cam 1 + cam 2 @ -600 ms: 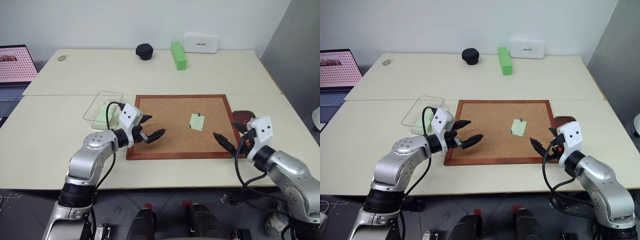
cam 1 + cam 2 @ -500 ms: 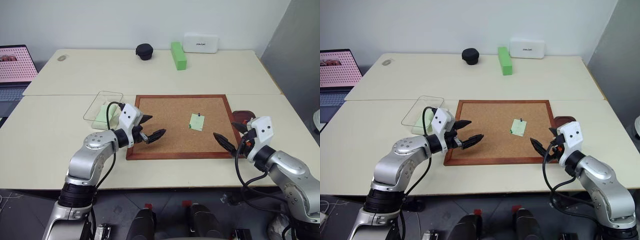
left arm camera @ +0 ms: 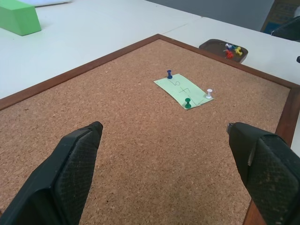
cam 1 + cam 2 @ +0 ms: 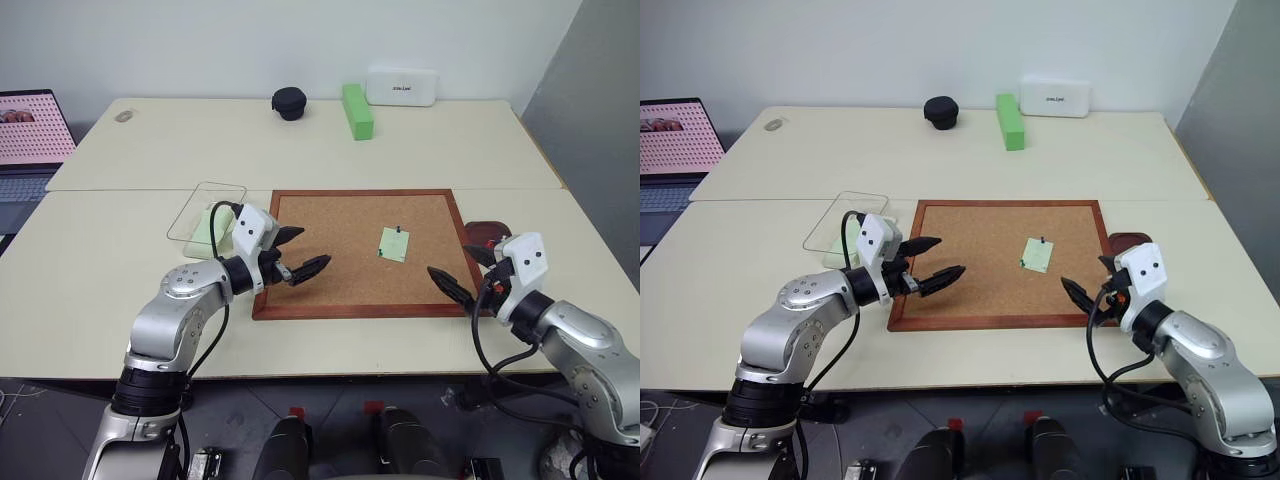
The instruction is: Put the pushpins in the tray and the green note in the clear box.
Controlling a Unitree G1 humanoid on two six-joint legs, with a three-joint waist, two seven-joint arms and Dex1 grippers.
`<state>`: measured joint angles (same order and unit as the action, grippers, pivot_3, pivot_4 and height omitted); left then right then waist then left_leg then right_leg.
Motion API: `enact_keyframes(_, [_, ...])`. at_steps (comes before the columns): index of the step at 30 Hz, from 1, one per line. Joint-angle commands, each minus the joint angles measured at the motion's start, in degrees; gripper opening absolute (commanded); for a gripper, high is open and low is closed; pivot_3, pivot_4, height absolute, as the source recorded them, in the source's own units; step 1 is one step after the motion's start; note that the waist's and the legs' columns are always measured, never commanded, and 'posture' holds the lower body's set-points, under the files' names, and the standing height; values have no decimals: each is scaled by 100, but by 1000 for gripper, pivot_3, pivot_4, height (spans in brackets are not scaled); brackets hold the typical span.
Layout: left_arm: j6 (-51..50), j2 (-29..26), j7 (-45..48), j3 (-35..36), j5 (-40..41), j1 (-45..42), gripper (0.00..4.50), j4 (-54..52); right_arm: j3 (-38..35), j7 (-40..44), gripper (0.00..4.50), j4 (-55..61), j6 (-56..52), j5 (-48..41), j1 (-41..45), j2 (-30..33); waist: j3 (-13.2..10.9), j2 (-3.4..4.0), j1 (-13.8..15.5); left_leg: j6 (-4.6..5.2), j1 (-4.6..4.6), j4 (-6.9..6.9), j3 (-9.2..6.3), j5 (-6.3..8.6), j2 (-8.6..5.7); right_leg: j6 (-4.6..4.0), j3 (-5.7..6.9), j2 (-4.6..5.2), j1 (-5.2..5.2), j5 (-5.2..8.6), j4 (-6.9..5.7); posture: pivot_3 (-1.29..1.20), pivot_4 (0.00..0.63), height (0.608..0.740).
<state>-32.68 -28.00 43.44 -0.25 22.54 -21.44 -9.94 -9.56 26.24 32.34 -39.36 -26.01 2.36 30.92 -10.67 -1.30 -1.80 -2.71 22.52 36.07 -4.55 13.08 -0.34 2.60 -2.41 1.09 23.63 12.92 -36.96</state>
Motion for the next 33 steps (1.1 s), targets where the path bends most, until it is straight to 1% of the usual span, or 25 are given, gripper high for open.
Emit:
enact_keyframes(1, [171,-102,89,68,16,-77,4500,-62,-76,54,4427,137,146,-15,19,50,0,0,-1,0,0,0,0,0,0,0,0,0,0,0,0,0,150,740])
enact_keyframes(8, [133,-12,97,74,107,-173,4500,26,0,-1,4427,32,231,126,92,58,0,0,0,0,0,0,0,0,0,0,0,0,0,0,0,0,150,740])
enact_keyframes(10, [152,73,181,1,156,-256,4153,106,95,-183,4500,-206,189,326,216,40,0,0,0,0,0,0,0,0,0,1,0,0,0,0,0,0,150,740])
enact_keyframes(11, [169,113,240,-43,171,-309,4152,169,113,-229,4500,-305,161,340,296,3,0,0,0,0,1,0,0,0,0,1,0,0,0,-1,0,0,150,740])
enact_keyframes(14, [340,203,405,-210,41,-494,3580,487,159,-219,4500,-456,143,256,517,-120,0,0,1,0,0,4,1,0,-3,1,-2,1,-2,-1,0,0,150,740])
enact_keyframes(15, [405,242,461,-264,-5,-579,3321,637,219,-191,4500,-514,165,268,596,-128,0,0,1,0,0,3,1,0,-2,1,-1,0,-1,-1,-1,0,150,740])
enact_keyframes(16, [448,267,497,-297,-27,-635,3205,738,262,-172,4500,-553,181,282,645,-130,0,0,-1,0,-1,3,0,0,-1,3,0,-1,-2,-2,-2,0,150,740])
enact_keyframes(18, [627,340,579,-404,-141,-811,2719,1080,361,-143,4500,-693,229,336,790,-157,0,0,-4,0,-1,2,1,0,0,3,-1,-2,-1,-3,-3,0,150,740])
enact_keyframes(19, [728,383,622,-460,-204,-906,2611,1274,444,-126,4500,-791,272,387,887,-174,0,0,-3,0,-1,2,0,0,0,4,0,-2,0,-3,-2,0,150,740])
enact_keyframes(21, [918,469,664,-550,-321,-1071,2250,1621,590,-103,4500,-1008,364,492,1083,-218,0,0,-3,0,-2,2,1,0,-1,4,-1,-2,-1,-3,-2,0,150,740])
enact_keyframes(23, [1051,567,679,-612,-412,-1190,1798,1882,715,-119,4500,-1255,427,610,1290,-295,0,0,-4,0,-2,3,2,0,-2,5,-2,-2,-3,-4,-2,0,150,740])
enact_keyframes(27, [1107,791,604,-611,-440,-1327,1183,2192,855,-196,4500,-1816,450,688,1709,-555,0,0,-8,0,1,1,1,0,-2,5,-2,-1,1,-4,-2,0,150,740])
enact_keyframes(28, [1154,831,606,-616,-477,-1345,974,2264,862,-230,4500,-1987,485,741,1819,-627,0,0,-5,0,1,2,1,0,-1,5,-2,-2,1,-4,-3,0,150,740])
enact_keyframes(29, [1196,856,625,-630,-518,-1350,665,2313,858,-291,4500,-2179,518,799,1952,-715,0,0,-4,0,2,2,0,0,-2,5,-1,-1,1,-5,-4,0,150,740])
enact_keyframes(31, [1229,888,657,-649,-559,-1348,371,2353,854,-373,4500,-2481,595,881,2175,-845,0,0,-7,0,2,2,1,0,-2,5,-2,-1,1,-5,-3,0,150,740])
enact_keyframes(32, [1234,897,667,-655,-567,-1350,32,2366,852,-392,4500,-2572,625,914,2238,-877,0,0,-7,0,2,2,1,0,-2,5,-2,-1,1,-5,-3,0,150,740])
enact_keyframes(33, [1247,913,666,-668,-585,-1343,3,2381,859,-401,4500,-2679,660,959,2300,-904,0,0,-5,0,2,2,1,0,-2,5,-2,-1,1,-5,-4,0,150,740])
